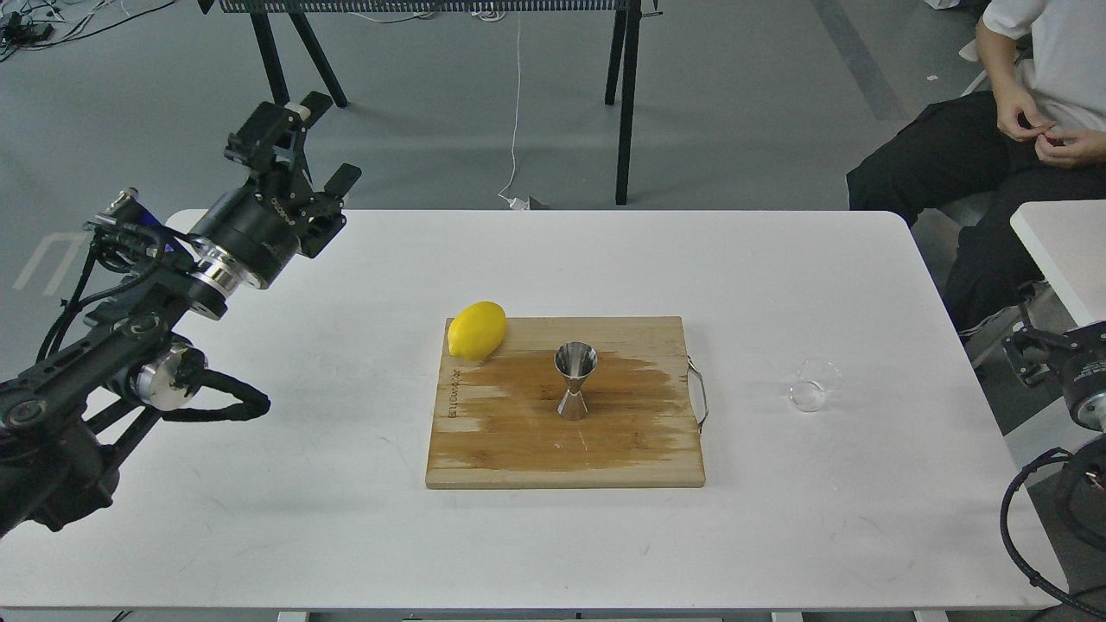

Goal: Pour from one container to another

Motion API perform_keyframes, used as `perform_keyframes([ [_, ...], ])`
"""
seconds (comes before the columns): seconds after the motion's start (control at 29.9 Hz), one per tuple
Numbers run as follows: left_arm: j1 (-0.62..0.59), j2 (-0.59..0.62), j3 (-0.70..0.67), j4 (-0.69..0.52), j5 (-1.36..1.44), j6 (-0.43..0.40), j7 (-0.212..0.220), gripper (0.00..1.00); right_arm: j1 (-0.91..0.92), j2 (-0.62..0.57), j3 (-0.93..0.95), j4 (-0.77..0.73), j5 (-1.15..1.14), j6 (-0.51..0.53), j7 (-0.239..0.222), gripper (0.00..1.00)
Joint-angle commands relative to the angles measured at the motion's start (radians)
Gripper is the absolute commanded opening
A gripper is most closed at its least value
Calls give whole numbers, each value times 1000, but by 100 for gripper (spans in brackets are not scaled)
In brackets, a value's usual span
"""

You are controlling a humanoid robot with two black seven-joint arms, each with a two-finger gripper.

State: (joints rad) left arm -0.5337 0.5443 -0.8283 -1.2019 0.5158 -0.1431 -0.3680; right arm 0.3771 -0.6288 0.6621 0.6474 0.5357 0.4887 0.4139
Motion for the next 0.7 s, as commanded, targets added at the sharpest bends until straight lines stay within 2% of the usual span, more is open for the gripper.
perform_keyframes([
  [0.0, -34, -58, -20, 103, -155, -72, -2, 100, -79, -84, 5, 237, 208, 0, -13, 100],
  [0.13, -92, -106, -71, 321, -342, -147, 17, 100, -138, -149, 4, 431, 336, 0, -63, 100],
  [0.23, -115, -115, -77, 430, -509, -248, 69, 100, -159, -149, 2, 500, 346, 0, -69, 100],
  [0.33, -124, -115, -75, 453, -617, -265, 118, 100, -176, -135, -1, 544, 346, 0, -69, 100],
  [0.6, -127, -115, -75, 453, -626, -262, 113, 100, -268, -49, -7, 578, 279, 0, -75, 100],
  [0.67, -127, -115, -75, 453, -626, -260, 112, 100, -268, -31, -7, 580, 277, 0, -116, 100],
])
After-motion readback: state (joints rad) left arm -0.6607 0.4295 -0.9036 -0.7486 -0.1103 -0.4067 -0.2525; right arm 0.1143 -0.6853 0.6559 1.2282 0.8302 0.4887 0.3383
